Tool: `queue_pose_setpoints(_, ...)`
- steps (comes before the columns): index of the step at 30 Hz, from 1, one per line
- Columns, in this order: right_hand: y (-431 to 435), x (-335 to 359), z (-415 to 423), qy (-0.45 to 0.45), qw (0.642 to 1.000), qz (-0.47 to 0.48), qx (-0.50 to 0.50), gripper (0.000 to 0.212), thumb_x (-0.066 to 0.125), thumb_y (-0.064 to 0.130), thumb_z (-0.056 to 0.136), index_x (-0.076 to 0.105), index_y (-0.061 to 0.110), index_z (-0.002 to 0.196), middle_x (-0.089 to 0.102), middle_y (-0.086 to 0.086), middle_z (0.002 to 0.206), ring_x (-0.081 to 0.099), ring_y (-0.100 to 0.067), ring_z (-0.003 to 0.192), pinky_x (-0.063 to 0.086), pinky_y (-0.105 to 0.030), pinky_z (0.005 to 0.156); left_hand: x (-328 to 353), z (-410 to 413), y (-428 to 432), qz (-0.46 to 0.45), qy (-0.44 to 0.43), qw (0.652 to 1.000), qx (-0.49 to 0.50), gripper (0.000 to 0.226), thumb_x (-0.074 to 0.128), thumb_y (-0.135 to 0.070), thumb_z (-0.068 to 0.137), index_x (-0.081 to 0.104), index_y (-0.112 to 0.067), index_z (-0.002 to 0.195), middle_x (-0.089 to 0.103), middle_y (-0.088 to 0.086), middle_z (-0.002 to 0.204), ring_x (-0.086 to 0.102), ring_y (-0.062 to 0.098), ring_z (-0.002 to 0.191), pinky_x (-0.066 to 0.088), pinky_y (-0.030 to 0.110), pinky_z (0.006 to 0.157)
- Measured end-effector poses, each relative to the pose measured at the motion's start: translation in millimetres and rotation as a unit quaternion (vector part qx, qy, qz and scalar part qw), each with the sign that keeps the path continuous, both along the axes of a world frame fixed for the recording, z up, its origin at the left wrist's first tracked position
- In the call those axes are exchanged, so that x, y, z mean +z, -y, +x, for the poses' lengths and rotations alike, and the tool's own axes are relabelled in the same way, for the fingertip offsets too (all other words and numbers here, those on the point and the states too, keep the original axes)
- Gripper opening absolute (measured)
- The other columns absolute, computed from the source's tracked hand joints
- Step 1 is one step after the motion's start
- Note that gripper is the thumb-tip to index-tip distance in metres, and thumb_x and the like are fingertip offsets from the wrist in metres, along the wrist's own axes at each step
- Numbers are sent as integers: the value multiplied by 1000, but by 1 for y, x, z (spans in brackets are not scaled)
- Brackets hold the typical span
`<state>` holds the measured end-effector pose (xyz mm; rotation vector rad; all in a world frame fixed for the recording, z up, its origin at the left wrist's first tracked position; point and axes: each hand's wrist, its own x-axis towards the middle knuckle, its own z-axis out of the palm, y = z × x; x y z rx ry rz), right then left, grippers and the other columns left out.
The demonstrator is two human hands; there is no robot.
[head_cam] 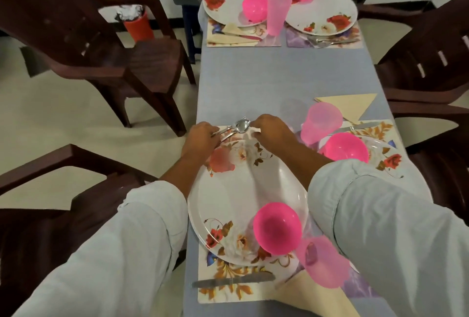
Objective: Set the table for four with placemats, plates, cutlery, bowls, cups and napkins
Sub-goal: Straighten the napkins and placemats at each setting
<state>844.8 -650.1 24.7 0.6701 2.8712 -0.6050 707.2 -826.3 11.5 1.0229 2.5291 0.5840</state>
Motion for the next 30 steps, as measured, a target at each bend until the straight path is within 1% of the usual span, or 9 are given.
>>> queue_pose_setpoints(4,-1,-9,-21,-38,998,29,40,31,70,6,85,77,17,113,69,-10,111,66,-29,97,53,-35,80,-10,-15,-17,-10,-8,999,-49,21,69,-28,91,80,-11,93,63,10,83,61,27,81,48,36,70)
queue_pose_setpoints(7,-2,-16,-32,-43,997,37,57,25,71,10,85,78,16,109,68,-10,105,65,-32,91,55,-39,75,-13,-18,-22,-6,-13,997,-70,23,68,-34,93,81,-15,96,62,4,83,59,23,83,40,30,69)
queue_pose_setpoints(10,-6,-27,-40,-29,996,47,68,26,73,19,87,75,18,113,69,-7,110,65,-30,92,55,-41,77,-15,-20,-23,-13,-11,994,-108,21,69,-32,94,80,-17,102,64,6,92,58,22,89,38,29,69)
queue_pose_setpoints(13,-8,-25,-41,-18,995,41,87,31,73,30,89,75,16,116,68,-9,116,64,-31,95,54,-44,81,-18,-25,-25,-18,-21,989,-144,25,68,-30,95,77,-16,114,64,8,101,55,24,97,38,29,73)
queue_pose_setpoints(14,-8,-22,-40,-16,995,44,89,31,72,29,90,75,15,117,67,-11,118,63,-32,97,54,-45,82,-19,-26,-26,-19,-27,988,-151,26,66,-28,96,76,-17,117,65,9,105,55,25,99,38,29,74)
queue_pose_setpoints(17,-5,-19,-36,4,994,66,82,30,69,15,93,73,16,122,65,-9,123,62,-30,102,53,-41,86,-19,-27,-28,-26,-47,983,-175,28,60,-23,100,72,-18,125,64,8,111,53,25,105,34,27,76)
queue_pose_setpoints(20,-3,-20,-32,16,994,74,77,32,72,10,89,74,16,120,65,-8,120,63,-27,100,53,-36,86,-17,-26,-30,-34,-65,978,-196,31,60,-23,100,69,-20,129,63,8,113,53,24,106,33,26,76)
queue_pose_setpoints(24,-1,-20,-28,22,995,82,52,24,67,8,90,76,13,111,66,-8,113,64,-27,95,54,-37,83,-19,-25,-31,-37,-73,976,-203,28,59,-24,101,71,-21,127,63,6,111,51,23,107,37,27,76)
queue_pose_setpoints(30,3,-21,-22,14,997,67,24,23,68,11,92,75,13,114,67,-8,112,65,-25,94,55,-35,83,-19,-24,-29,-43,-79,973,-212,28,59,-19,100,71,-19,126,63,6,112,51,24,107,39,27,78)
